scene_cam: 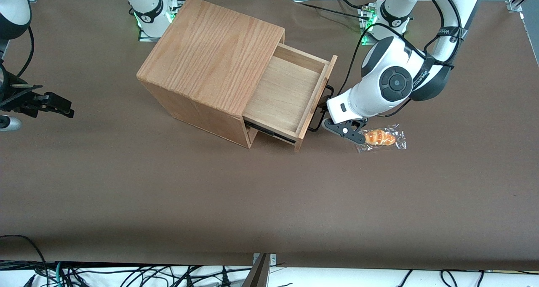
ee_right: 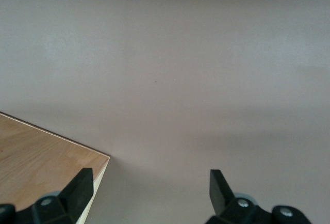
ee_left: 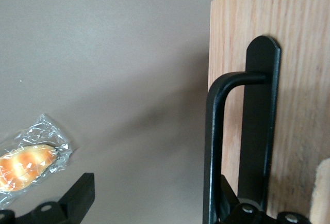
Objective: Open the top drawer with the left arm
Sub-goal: 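Keep pulling the handle with the left gripper to extend the drawer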
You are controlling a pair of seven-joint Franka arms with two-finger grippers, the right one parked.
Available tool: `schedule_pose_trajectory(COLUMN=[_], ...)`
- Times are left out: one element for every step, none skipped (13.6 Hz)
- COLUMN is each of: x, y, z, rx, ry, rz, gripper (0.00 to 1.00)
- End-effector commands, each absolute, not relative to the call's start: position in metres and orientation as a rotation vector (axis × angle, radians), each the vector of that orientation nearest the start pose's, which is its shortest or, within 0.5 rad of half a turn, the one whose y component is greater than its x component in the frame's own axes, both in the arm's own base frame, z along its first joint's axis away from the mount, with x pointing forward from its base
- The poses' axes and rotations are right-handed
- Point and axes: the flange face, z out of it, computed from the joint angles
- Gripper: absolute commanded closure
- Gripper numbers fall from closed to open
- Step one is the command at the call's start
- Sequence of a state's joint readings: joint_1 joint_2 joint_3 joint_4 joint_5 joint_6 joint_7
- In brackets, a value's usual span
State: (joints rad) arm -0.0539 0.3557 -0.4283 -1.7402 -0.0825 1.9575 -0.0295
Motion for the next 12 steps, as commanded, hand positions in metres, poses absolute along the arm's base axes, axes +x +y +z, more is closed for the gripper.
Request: schedule_pose_trajectory(x=[0.569, 0.569, 0.569, 0.569, 0.57, 0.57, 0.57, 0.57, 0.571, 0.572, 0.573, 0.572], y=[-0.246, -0.245, -0.245, -0.244, -0.242, -0.24, -0.24, -0.24, -0.239, -0.235, -0.233, -0.233], z=[0.391, 0.392, 0.392, 0.391, 0.392, 0.392, 0.392, 0.392, 0.392, 0.391, 0.391, 0.391], rx=[-3.21, -3.21, -3.209, -3.208, -3.21, -3.211, -3.211, -3.21, -3.209, -3.208, -3.207, -3.206], ry=[0.666, 0.664, 0.664, 0.662, 0.657, 0.652, 0.652, 0.652, 0.651, 0.639, 0.634, 0.634], rz=[0.247, 0.247, 0.25, 0.257, 0.254, 0.254, 0.254, 0.256, 0.255, 0.265, 0.264, 0.264], gripper=[0.0, 0.0, 0.0, 0.0, 0.0, 0.0, 0.0, 0.0, 0.0, 0.0, 0.0, 0.0])
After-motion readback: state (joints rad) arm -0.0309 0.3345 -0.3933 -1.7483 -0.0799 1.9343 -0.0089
